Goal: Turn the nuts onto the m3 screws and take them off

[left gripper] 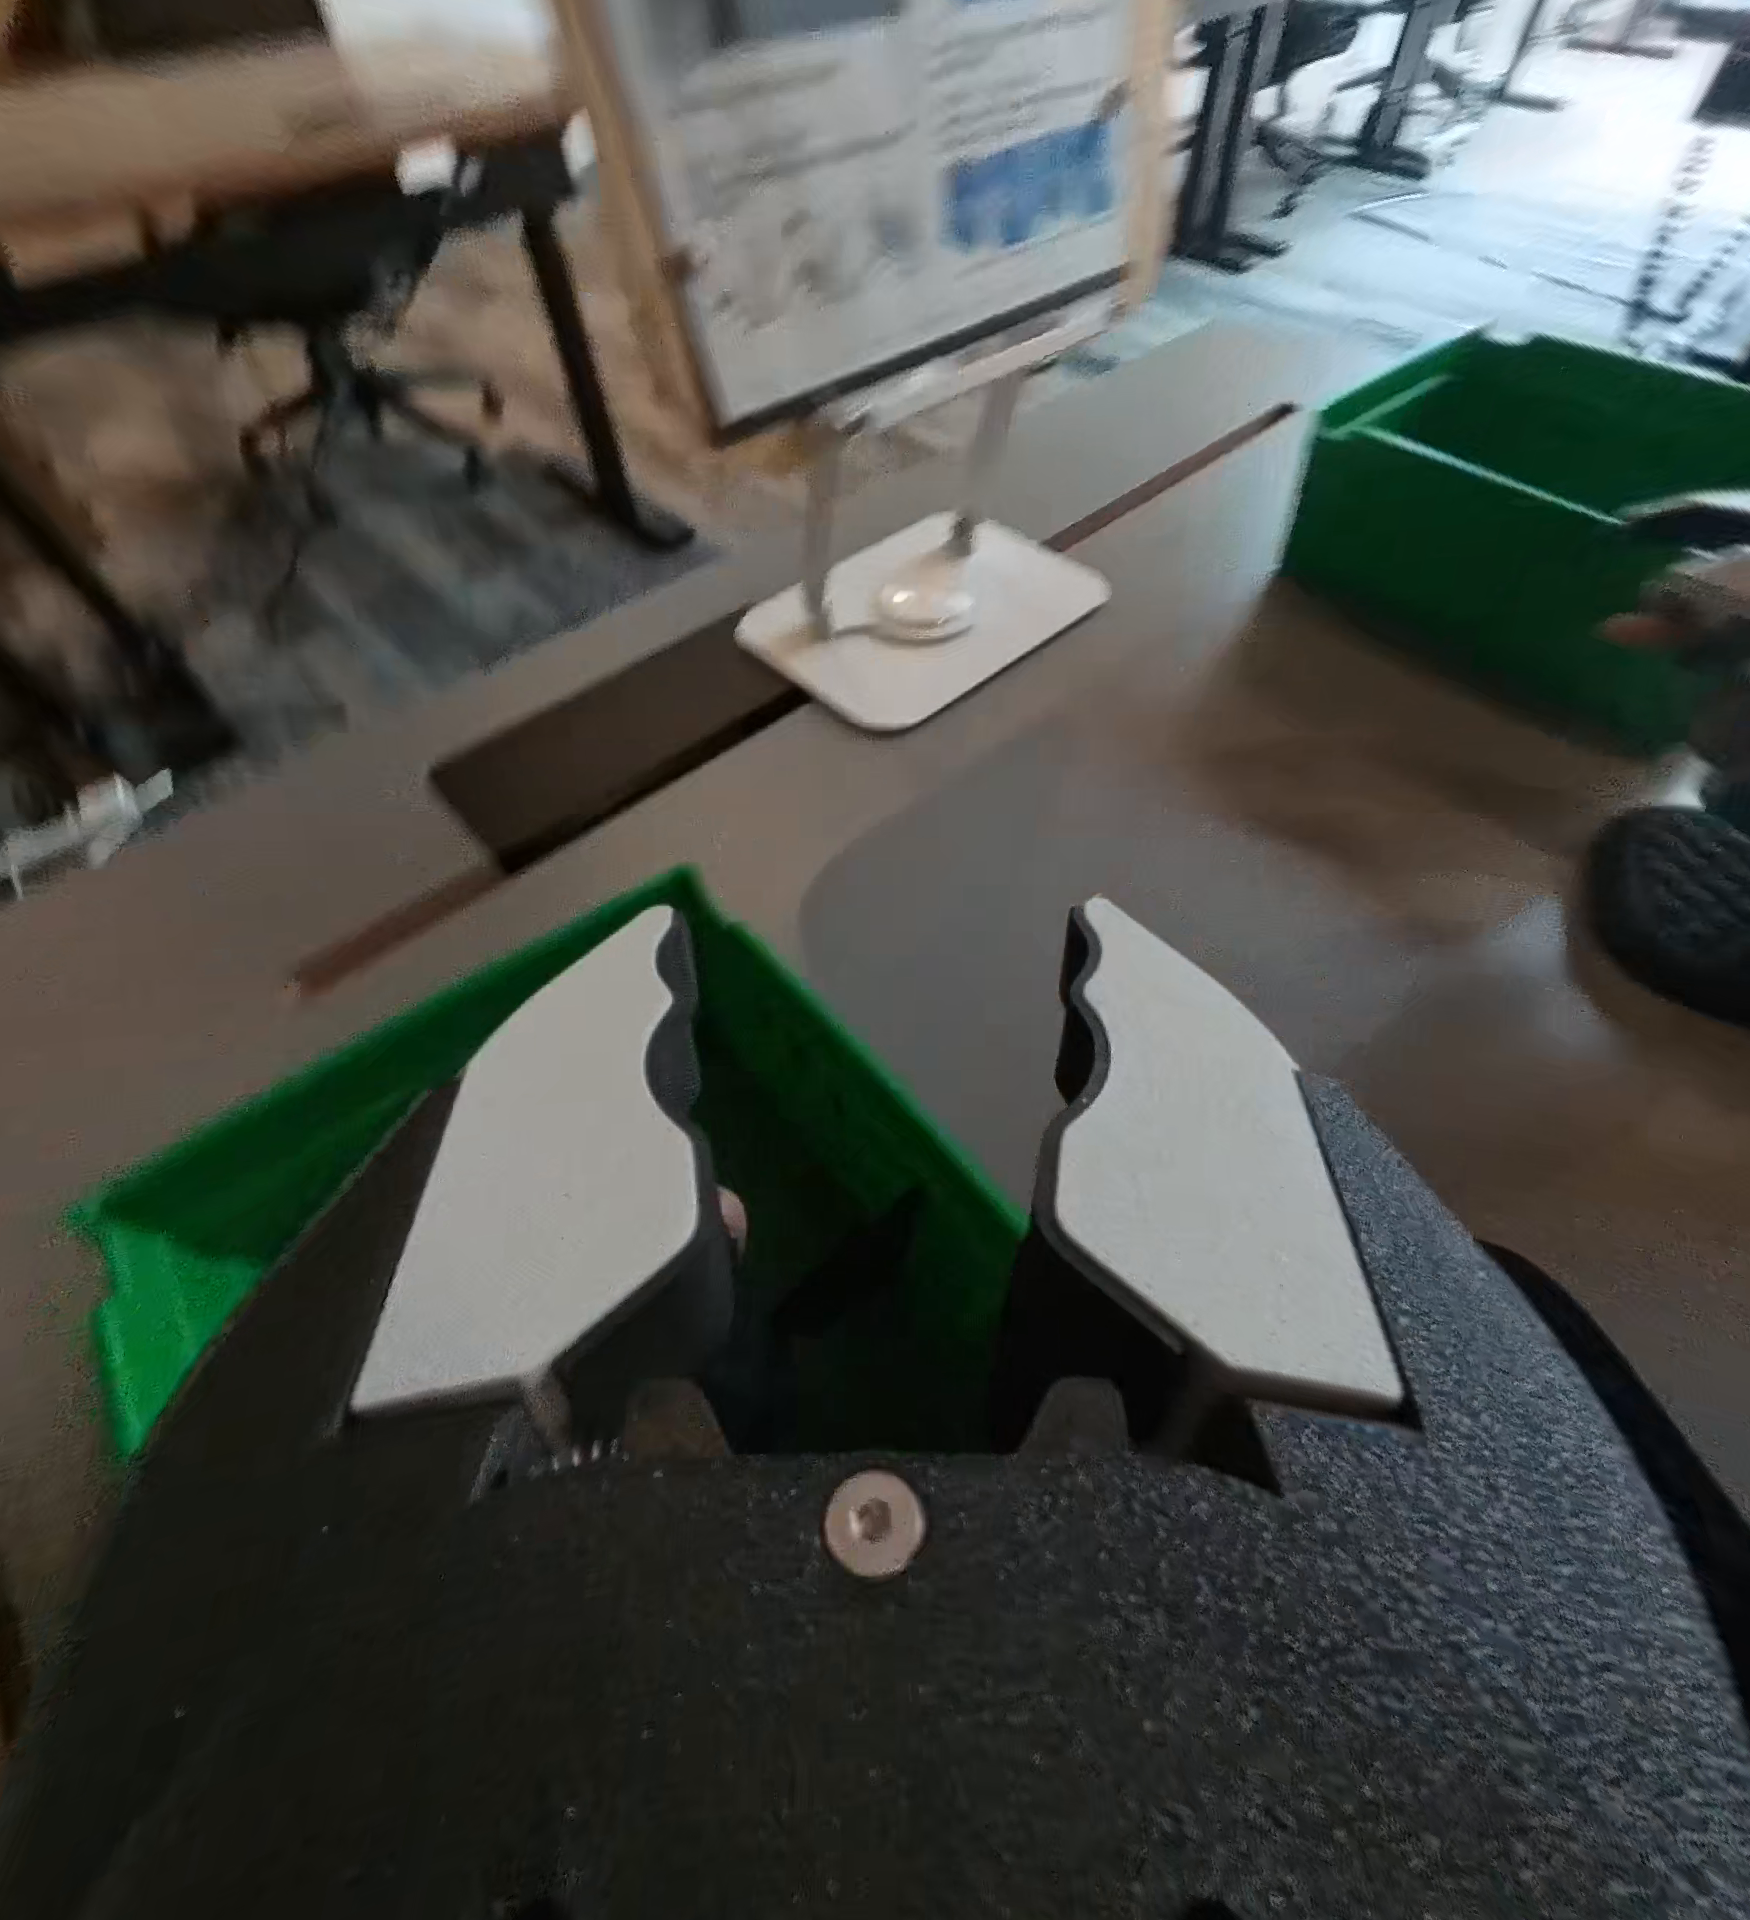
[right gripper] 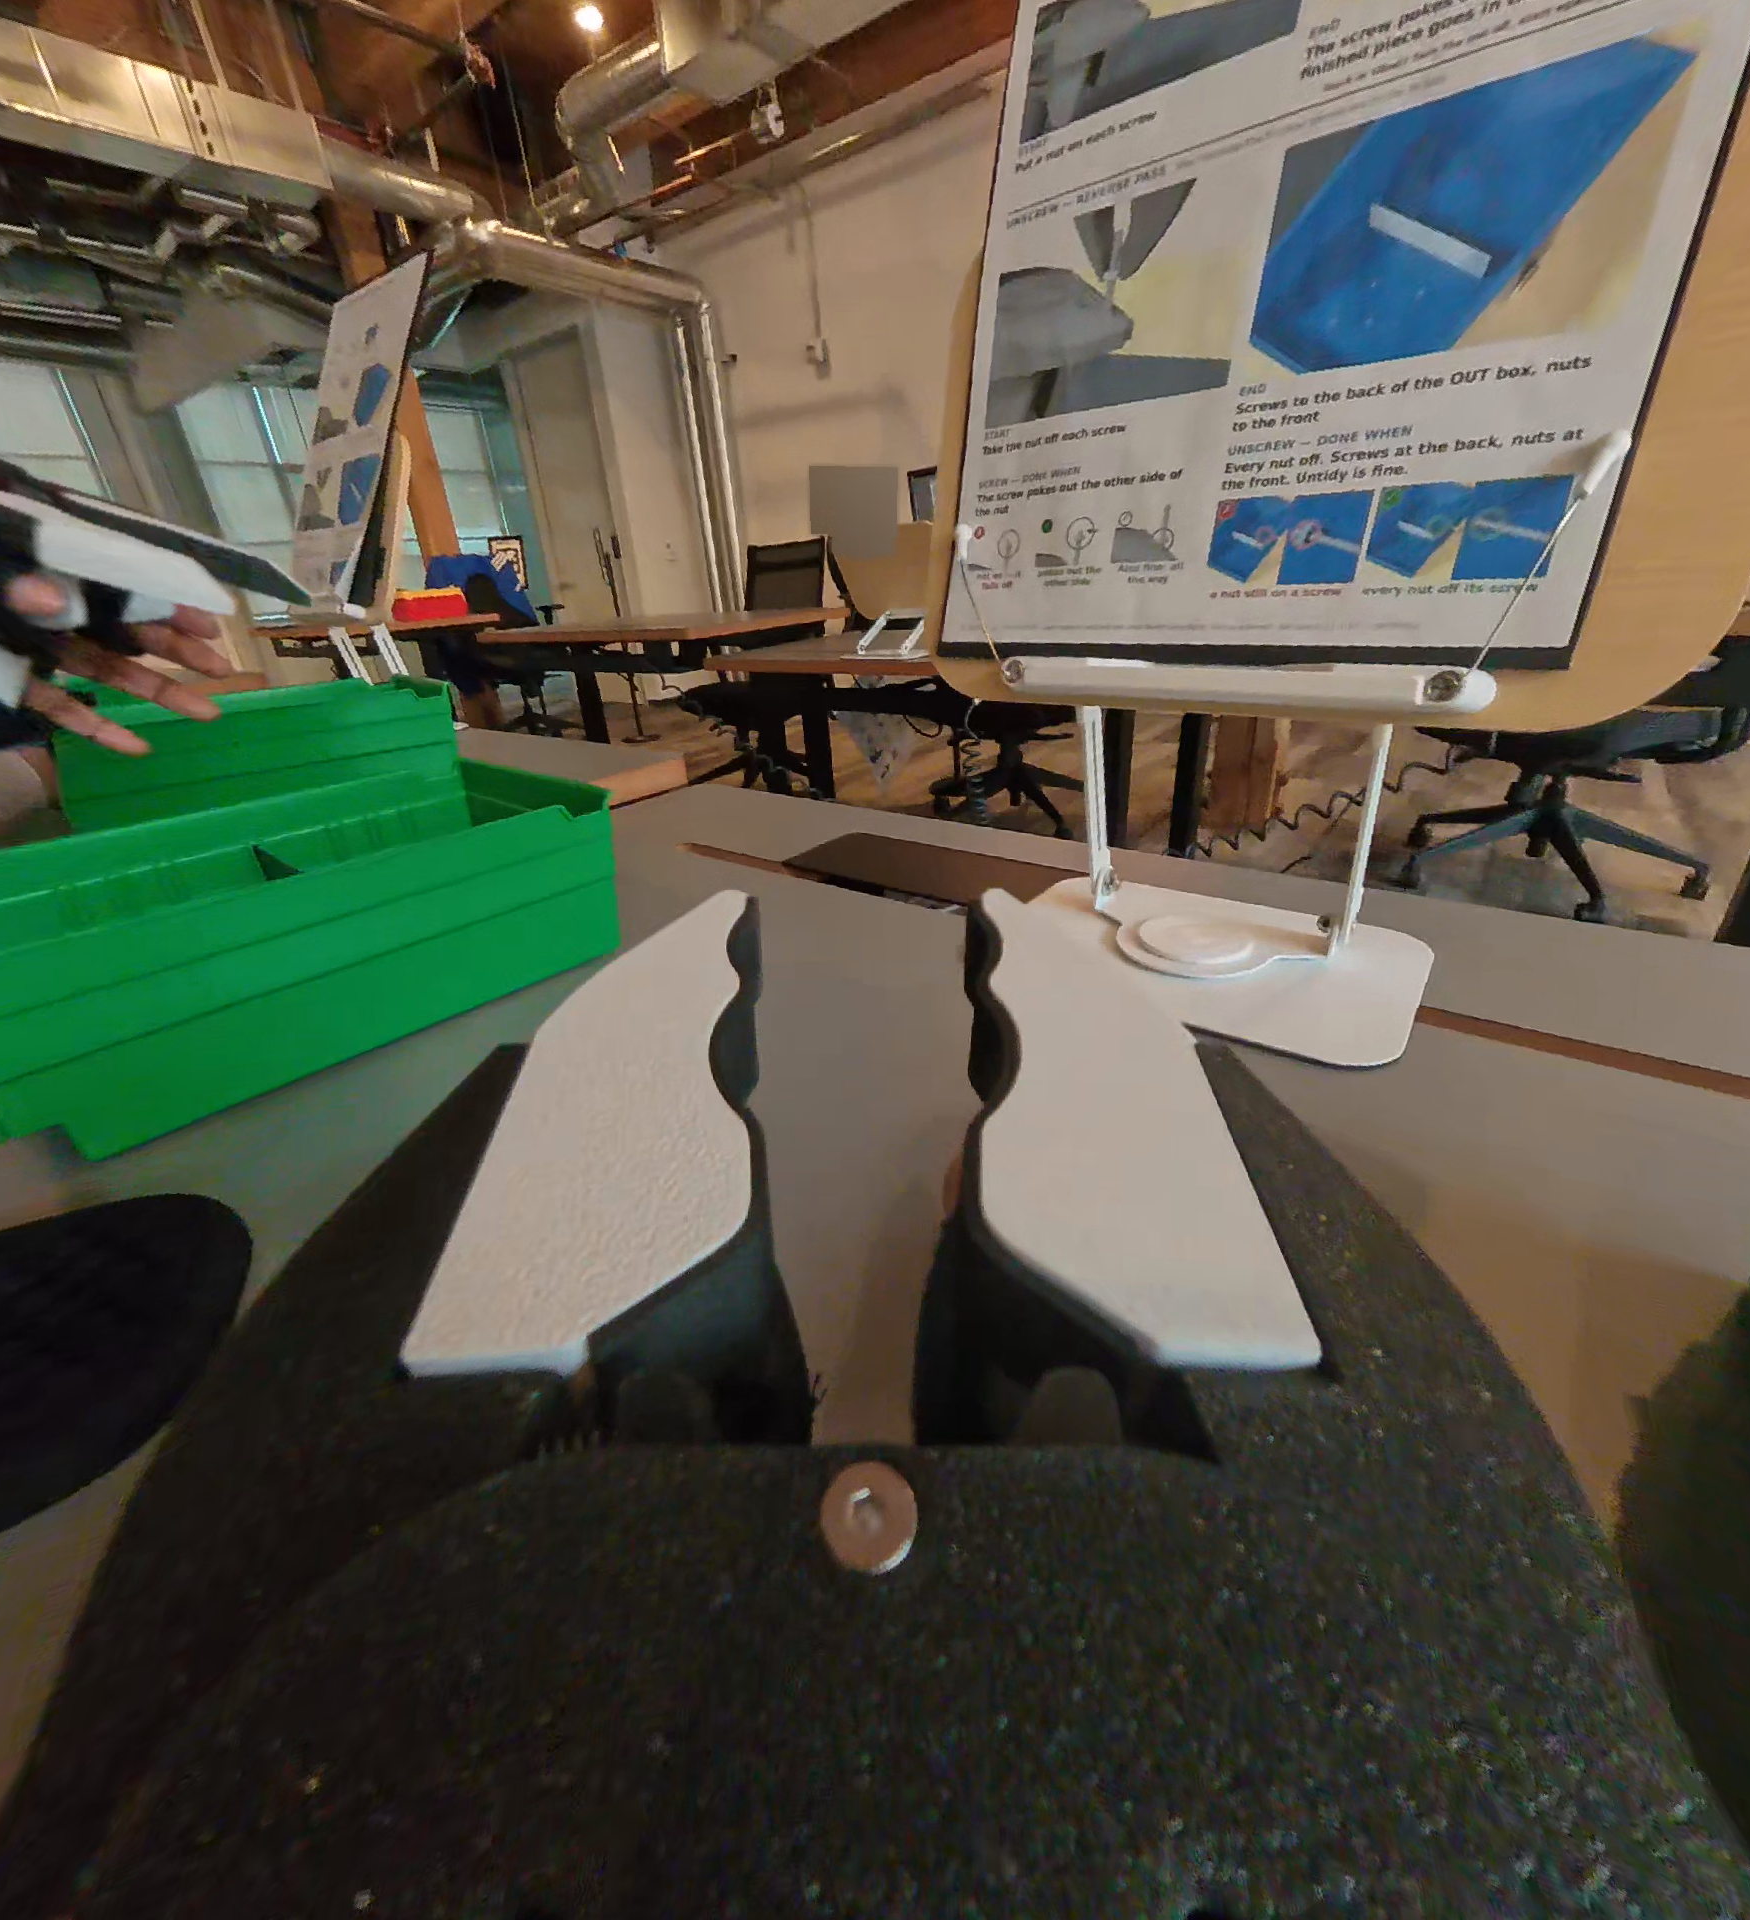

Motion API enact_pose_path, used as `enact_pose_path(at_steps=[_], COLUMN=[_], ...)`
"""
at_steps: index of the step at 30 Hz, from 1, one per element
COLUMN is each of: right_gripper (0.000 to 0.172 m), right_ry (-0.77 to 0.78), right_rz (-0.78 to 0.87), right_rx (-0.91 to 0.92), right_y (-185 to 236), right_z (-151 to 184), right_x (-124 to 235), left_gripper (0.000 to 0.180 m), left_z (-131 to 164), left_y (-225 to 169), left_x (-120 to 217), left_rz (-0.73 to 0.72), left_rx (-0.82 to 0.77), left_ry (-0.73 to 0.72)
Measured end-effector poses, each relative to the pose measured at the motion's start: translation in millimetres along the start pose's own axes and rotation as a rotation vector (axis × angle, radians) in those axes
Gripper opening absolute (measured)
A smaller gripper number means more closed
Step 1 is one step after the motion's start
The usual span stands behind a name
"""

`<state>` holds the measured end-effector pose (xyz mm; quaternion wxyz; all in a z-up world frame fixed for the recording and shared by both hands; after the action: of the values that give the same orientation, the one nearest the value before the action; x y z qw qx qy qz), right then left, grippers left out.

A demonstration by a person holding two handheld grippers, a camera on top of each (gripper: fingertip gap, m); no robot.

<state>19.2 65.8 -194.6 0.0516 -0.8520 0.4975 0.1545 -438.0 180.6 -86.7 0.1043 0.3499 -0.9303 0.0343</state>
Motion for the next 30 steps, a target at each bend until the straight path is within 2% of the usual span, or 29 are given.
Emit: enact_pose_path(at_steps=[2,5,9,15,24,30], right_gripper=[0.036,0.036,0.035,0.035,0.033,0.033], right_ry=[0.008,0.006,0.02,0.031,0.021,0.029], right_rz=[0.015,0.021,0.014,0.007,0.007,-0.002], right_rx=[0.011,0.001,-0.002,-0.01,-0.036,-0.015], right_y=[-2,-2,-1,-1,-3,-2], right_z=[1,1,3,5,5,4], right_x=[1,2,2,2,4,4], left_gripper=[0.064,0.06,0.061,0.056,0.054,0.043], left_z=[14,46,76,95,127,128], left_y=[31,63,83,98,105,107], left_x=[-10,-30,-62,-99,-126,-127], left_rz=[-0.067,-0.149,-0.14,-0.227,-0.267,-0.312], left_rx=[0.107,0.158,0.264,0.174,0.297,0.281], left_ry=[0.087,0.299,0.487,0.859,0.95,0.941])
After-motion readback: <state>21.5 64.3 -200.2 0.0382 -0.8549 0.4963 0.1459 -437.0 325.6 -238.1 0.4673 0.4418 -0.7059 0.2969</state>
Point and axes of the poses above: each gripper's, where its closed fingertips meet, x back along the fingers, z out of its underside, y = z × x across the jaws, the point moved 10 cm from there along x, back along the fingers, and after that the axes turned 11 degrees about -y, right-handed, at the moved point
